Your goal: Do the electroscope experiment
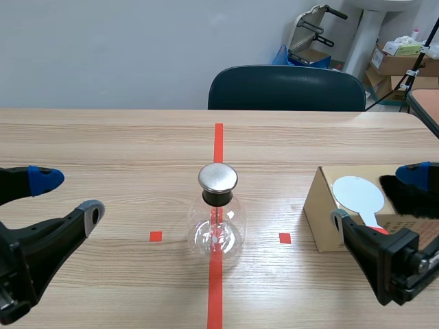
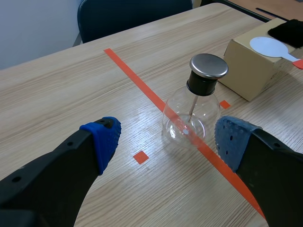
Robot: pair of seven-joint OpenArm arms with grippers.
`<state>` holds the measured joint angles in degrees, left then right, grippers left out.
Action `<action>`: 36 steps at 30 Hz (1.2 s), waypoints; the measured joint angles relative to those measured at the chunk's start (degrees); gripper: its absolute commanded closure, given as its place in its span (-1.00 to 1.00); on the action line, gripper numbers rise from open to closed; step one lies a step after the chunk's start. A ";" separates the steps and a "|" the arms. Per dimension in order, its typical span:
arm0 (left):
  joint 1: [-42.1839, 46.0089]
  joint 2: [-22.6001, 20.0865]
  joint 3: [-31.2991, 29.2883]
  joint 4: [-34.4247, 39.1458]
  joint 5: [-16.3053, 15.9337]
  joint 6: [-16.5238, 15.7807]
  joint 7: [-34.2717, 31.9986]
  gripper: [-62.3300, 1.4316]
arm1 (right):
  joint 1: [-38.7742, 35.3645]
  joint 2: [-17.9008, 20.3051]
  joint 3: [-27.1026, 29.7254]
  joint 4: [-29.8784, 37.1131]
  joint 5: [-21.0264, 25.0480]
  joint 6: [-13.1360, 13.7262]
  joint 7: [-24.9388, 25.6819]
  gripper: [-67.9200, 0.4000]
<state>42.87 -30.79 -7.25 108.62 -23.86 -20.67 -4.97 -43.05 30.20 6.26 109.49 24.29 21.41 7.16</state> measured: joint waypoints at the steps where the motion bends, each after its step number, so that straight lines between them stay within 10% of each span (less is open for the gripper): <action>1: 0.00 0.00 0.00 0.00 -0.02 0.00 0.50 -0.42 | 0.00 0.00 0.00 0.00 0.00 0.00 -0.90 -1.00; 22: 0.00 0.00 0.00 0.00 -0.02 0.00 0.61 -0.42 | -0.02 0.00 0.00 0.00 -4.00 0.02 0.42 -1.00; 29: -0.02 0.00 0.00 0.00 0.00 0.00 0.59 -0.42 | -3.93 0.00 0.04 3.02 -27.21 0.68 4.90 -1.00; 36: -0.26 -2.05 2.08 0.00 -0.02 0.00 0.28 -0.42 | -13.88 -3.74 0.22 4.52 -59.36 -17.49 13.84 -1.00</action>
<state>42.61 -32.84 -5.17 108.62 -23.88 -20.67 -4.69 -56.93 26.46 6.48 114.02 -35.07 3.92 20.99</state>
